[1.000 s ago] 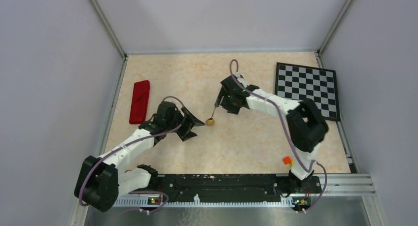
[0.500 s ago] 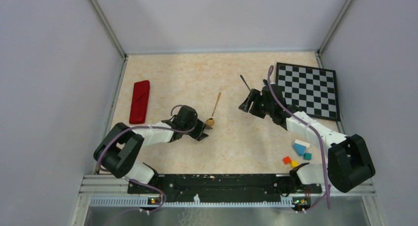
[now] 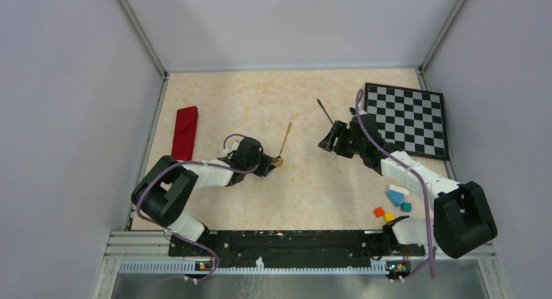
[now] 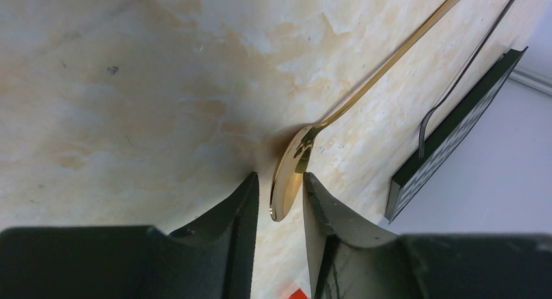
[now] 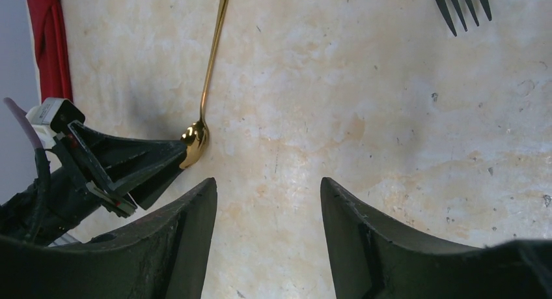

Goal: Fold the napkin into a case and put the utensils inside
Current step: Pick up the spoon from the center of the board, then insert the spoon into the folded napkin.

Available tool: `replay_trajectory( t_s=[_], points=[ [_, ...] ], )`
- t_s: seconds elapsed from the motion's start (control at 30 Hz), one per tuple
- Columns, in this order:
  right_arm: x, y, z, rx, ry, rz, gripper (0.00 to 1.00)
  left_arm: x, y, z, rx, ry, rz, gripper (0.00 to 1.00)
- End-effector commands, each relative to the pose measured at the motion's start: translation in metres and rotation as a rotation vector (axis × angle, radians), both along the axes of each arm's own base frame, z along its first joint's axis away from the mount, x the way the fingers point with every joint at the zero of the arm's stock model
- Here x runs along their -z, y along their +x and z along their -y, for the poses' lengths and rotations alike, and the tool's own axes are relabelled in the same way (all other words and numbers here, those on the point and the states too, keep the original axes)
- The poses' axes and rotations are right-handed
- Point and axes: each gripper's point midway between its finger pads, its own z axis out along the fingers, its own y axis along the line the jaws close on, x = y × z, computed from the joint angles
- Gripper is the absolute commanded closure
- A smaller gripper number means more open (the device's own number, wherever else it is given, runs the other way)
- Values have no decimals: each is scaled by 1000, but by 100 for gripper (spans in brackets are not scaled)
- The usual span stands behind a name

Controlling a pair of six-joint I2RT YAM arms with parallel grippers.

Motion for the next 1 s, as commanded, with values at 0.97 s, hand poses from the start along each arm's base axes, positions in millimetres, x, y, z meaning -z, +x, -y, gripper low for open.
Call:
replay_trajectory(
  t_s=[0.97],
  points=[
    [-20,-10,-4,-90,72,150,42,-84,-37,-294,-59,282,110,100]
  ],
)
